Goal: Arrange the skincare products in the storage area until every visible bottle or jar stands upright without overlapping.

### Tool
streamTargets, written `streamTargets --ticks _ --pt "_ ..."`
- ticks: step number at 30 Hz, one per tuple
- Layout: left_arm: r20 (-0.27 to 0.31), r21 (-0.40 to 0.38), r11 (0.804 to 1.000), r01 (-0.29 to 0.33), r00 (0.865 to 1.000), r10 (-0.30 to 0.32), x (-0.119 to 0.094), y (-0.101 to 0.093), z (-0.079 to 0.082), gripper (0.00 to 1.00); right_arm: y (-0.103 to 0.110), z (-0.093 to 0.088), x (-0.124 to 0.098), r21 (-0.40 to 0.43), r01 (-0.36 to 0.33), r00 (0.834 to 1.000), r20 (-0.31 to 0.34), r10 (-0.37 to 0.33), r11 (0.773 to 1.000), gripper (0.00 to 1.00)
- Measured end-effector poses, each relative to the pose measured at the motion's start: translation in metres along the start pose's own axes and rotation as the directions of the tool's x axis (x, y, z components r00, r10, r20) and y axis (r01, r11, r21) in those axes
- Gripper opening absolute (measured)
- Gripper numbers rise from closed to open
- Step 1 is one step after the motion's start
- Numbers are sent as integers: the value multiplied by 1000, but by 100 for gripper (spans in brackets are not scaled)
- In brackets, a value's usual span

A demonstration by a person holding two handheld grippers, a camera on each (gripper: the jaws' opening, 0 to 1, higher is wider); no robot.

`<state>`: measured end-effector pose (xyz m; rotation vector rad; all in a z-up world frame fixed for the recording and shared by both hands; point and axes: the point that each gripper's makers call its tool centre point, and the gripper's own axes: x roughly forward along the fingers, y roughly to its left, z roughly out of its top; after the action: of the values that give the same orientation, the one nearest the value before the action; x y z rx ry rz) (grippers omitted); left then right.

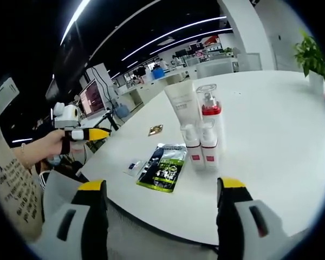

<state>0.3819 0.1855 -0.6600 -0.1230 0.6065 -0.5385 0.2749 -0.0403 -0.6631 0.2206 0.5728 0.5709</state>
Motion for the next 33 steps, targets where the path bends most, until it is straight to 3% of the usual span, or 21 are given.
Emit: streamTargets --ticks 13,21,33 --pt "-49 34 999 -38 998 39 41 21 2 94 -9 0 -1 25 40 999 6 -40 999 84" --pt "-100 144 989 -26 994 41 75 41 7 93 -12 -1 0 35 55 998 -5 -55 998 84" --pt "-191 271 963 5 980 49 126 80 4 80 -16 -5 2 53 74 997 -31 -72 996 84"
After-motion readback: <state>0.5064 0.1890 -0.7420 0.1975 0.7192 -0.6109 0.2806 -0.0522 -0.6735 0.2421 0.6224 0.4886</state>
